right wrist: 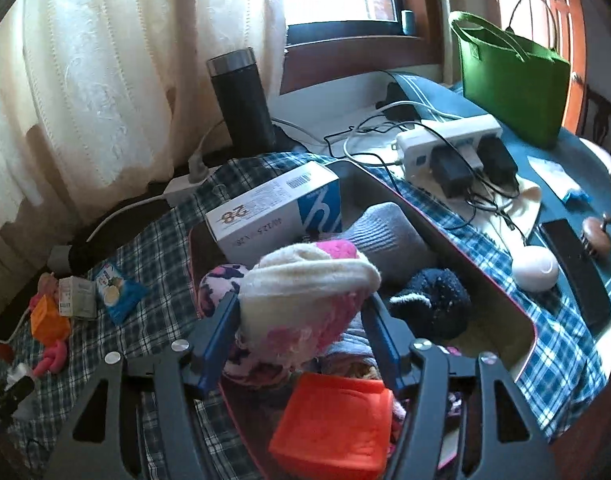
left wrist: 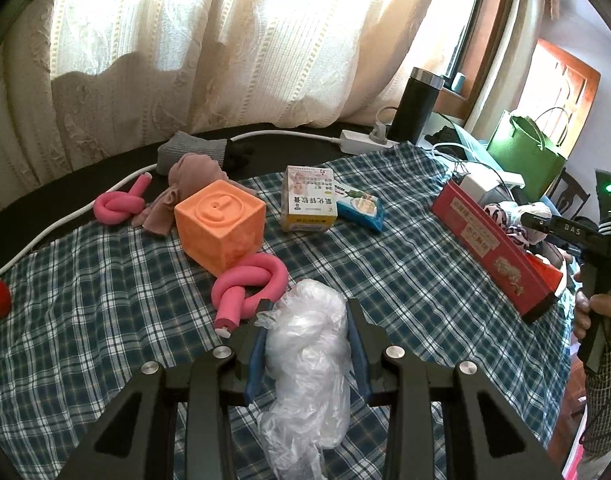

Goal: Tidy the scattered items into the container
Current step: 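Carry the knit ball into the tin and open the right tool while the left tool holds the bag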

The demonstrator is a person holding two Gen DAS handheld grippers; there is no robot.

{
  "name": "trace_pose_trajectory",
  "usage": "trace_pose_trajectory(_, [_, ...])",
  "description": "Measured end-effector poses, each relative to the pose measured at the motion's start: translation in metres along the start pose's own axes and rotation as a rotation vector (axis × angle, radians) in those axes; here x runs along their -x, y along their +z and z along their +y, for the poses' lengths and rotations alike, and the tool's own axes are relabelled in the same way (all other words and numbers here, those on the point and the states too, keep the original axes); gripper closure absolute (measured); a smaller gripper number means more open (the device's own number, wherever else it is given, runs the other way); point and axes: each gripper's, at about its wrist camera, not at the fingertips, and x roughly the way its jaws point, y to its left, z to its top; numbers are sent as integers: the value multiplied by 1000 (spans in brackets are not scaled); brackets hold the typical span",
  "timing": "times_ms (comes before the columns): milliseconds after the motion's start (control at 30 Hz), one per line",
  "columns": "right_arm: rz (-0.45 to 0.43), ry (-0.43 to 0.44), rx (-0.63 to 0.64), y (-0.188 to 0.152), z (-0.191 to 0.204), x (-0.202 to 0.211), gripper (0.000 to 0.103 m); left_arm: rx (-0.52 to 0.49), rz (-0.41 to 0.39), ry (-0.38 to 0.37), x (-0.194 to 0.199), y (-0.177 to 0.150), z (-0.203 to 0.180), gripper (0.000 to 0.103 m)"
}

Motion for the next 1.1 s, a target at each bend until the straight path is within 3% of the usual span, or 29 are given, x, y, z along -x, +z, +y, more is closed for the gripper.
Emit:
trace_pose_trajectory(400, [-58,56,-42,2,-9,21,36,-17,3,-4,0,-2,-7,66])
trace_pose_trajectory(500, [-40,76,-43,6,-7,15,24,-18,-5,-7,3,-2,-8,66])
trace_pose_trajectory(633, [-60,78,-56,6,-7,22,23,-15,-12,-10,5,-1,-8,66])
trace_pose_trajectory(800, [-100,-12,-77,4,-16,30,23,-21,-9,-9,4,-2,-11,66])
trace_pose_trajectory(967, [-118,-169,-84,5,-31,25,23,-33,-11,0,4,-3,-16,66])
trace_pose_trajectory(1100, [-61,-248,-37,7,-39,4,24,-33,-13,3,7,-2,-23,66])
